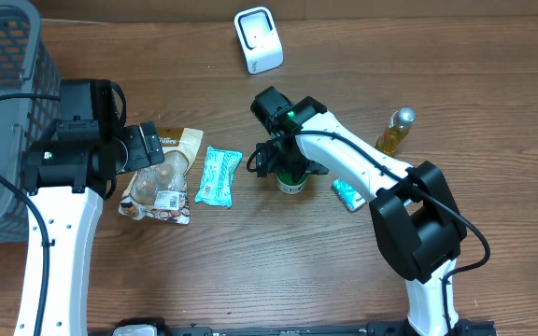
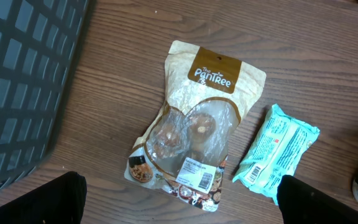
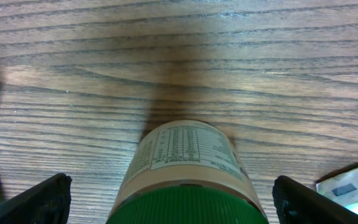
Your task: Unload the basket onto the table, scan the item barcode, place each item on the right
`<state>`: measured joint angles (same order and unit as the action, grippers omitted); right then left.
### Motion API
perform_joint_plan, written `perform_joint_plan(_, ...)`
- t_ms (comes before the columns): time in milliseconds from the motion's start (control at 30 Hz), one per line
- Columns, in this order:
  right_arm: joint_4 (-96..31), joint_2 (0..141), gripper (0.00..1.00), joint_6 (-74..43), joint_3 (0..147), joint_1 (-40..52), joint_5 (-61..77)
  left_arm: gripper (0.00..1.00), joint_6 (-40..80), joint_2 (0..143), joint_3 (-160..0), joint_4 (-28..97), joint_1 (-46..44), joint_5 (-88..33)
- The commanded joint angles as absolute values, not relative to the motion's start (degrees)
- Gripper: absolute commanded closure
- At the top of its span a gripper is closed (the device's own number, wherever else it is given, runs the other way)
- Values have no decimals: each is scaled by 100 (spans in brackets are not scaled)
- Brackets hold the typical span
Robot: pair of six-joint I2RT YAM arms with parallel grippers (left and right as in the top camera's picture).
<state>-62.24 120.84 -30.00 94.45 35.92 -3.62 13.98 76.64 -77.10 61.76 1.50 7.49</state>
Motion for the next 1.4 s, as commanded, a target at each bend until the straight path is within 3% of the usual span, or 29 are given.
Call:
perform_joint_plan(0,-6217,12164,0,-3030,9419,3555,-489,0,1459,7682,-7789,6167,137,746)
perform_joint_plan(333,-6390,12164,28,-3450,9419,3601,-482,1,1459,7682,-7789,6167,137,744)
perform_joint_plan(733,-6648,12164,34,-2834,9419,3857,-440,0,1459,7682,-7789,6167,137,744)
perform_joint_plan(833,-6611,12164,28,-2425,9419,3892,-447,1,1459,7682,-7789,6167,137,744)
perform_joint_plan(1033,-6410,12164,2,-2429,9419,3883,-510,0,1459,7682,-7789,6167,137,744)
perform_joint_plan(1367,-6519,12164,0,-3216,9417,3883,-775,0,1459,7682,-7789,6167,137,744)
